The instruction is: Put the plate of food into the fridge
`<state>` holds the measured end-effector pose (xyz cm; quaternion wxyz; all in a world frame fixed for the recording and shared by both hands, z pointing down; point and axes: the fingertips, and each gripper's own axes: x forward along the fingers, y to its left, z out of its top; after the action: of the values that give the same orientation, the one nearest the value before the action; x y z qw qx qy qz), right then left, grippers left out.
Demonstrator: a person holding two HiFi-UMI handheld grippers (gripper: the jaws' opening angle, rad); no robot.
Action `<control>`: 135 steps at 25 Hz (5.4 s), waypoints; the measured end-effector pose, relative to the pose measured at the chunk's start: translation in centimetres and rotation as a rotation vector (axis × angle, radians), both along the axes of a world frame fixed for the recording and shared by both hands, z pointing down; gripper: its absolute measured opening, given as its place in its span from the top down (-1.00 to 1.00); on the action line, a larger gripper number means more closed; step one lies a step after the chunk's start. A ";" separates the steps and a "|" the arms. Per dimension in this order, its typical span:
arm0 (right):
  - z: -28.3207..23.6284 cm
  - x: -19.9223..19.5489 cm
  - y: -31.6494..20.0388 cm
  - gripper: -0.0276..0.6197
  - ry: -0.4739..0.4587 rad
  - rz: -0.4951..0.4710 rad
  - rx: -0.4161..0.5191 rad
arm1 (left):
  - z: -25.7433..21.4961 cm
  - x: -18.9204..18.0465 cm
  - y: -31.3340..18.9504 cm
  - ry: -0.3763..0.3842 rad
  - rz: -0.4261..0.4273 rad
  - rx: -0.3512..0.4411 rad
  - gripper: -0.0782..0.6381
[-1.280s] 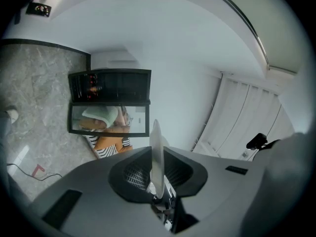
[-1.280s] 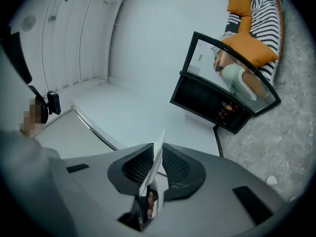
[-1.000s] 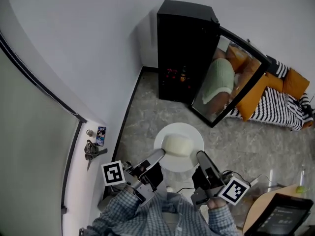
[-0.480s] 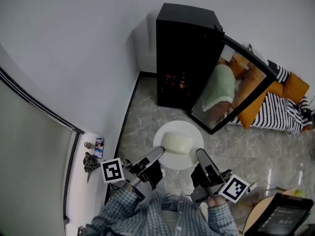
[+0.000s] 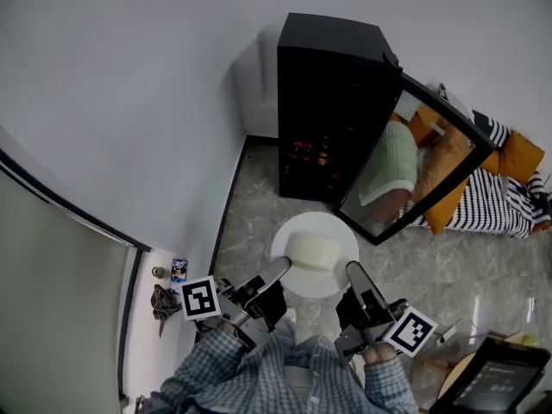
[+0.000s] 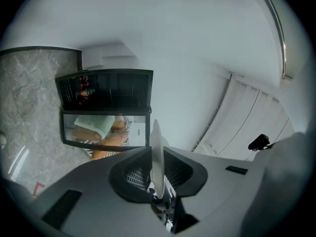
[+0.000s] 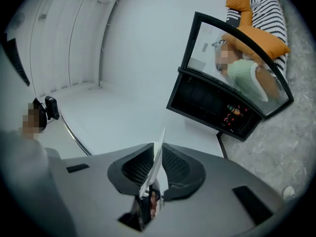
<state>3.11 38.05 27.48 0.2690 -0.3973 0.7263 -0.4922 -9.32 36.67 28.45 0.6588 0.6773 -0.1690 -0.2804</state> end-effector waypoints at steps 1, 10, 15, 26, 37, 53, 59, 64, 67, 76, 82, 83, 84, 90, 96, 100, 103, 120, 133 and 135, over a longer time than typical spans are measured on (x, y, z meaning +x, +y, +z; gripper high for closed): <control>0.1 -0.1 -0.3 0.73 0.002 0.001 -0.003 | 0.1 -0.1 -0.3 0.000 0.000 0.000 0.61; 0.3 -0.8 -1.7 0.73 0.013 0.000 -0.018 | 0.4 -0.8 -1.6 0.011 -0.004 -0.019 0.61; 0.8 -0.6 -2.1 0.73 0.007 0.009 -0.022 | 1.0 -0.6 -2.1 0.009 0.001 -0.024 0.61; 1.1 1.4 -5.1 0.73 0.026 -0.014 -0.036 | 1.4 1.0 -4.9 0.000 -0.022 -0.032 0.61; 2.1 0.9 -11.0 0.73 0.011 -0.088 -0.059 | 2.2 0.9 -9.8 0.014 -0.095 -0.057 0.61; 2.0 6.2 -21.1 0.73 -0.005 -0.092 -0.060 | 2.1 6.2 -19.7 0.016 -0.106 -0.067 0.61; 1.5 7.6 -24.1 0.73 -0.010 -0.115 -0.056 | 1.4 7.6 -22.4 -0.009 -0.123 -0.056 0.61; 1.6 8.7 -26.0 0.73 -0.015 -0.139 -0.051 | 1.5 8.7 -23.9 -0.016 -0.144 -0.053 0.61; 1.7 9.0 -26.7 0.73 -0.015 -0.159 -0.054 | 1.3 9.0 -24.6 -0.018 -0.161 -0.041 0.61; 2.7 9.5 -27.7 0.73 -0.016 -0.186 -0.076 | 2.1 9.5 -25.4 -0.048 -0.170 -0.068 0.61; 3.3 9.6 -29.1 0.73 -0.007 -0.168 -0.084 | 2.6 9.6 -27.0 -0.061 -0.146 -0.067 0.61; 3.4 9.6 -29.3 0.73 -0.006 -0.162 -0.087 | 2.7 9.6 -27.4 -0.063 -0.141 -0.068 0.61; 3.5 9.6 -29.6 0.73 -0.005 -0.155 -0.092 | 2.7 9.6 -27.8 -0.063 -0.135 -0.068 0.61; 4.2 9.1 -31.4 0.73 0.028 -0.118 -0.121 | 3.2 9.3 -30.3 -0.079 -0.079 -0.061 0.61; 4.6 8.4 -33.5 0.73 0.058 -0.089 -0.133 | 3.6 8.6 -32.7 -0.063 -0.056 -0.072 0.61; 5.2 7.3 -35.3 0.73 0.078 -0.071 -0.151 | 4.4 7.4 -34.6 -0.076 -0.039 -0.080 0.61; 5.7 6.6 -36.6 0.73 0.080 -0.041 -0.165 | 4.9 6.7 -36.2 -0.074 -0.028 -0.080 0.61; 9.7 2.5 -38.2 0.73 0.112 -0.008 -0.302 | 8.2 4.6 -39.3 -0.069 -0.013 -0.082 0.61; 13.9 2.8 -38.5 0.73 0.100 -0.087 -0.366 | 12.3 5.4 -40.3 -0.147 -0.039 -0.086 0.61; 14.5 2.9 -39.1 0.73 0.094 -0.090 -0.359 | 12.8 5.4 -40.8 -0.139 -0.057 -0.090 0.61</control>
<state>6.05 -1.08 41.95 0.1374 -0.4287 0.6555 -0.6063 -3.90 -4.09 41.27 0.6671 0.6598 -0.2458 -0.2435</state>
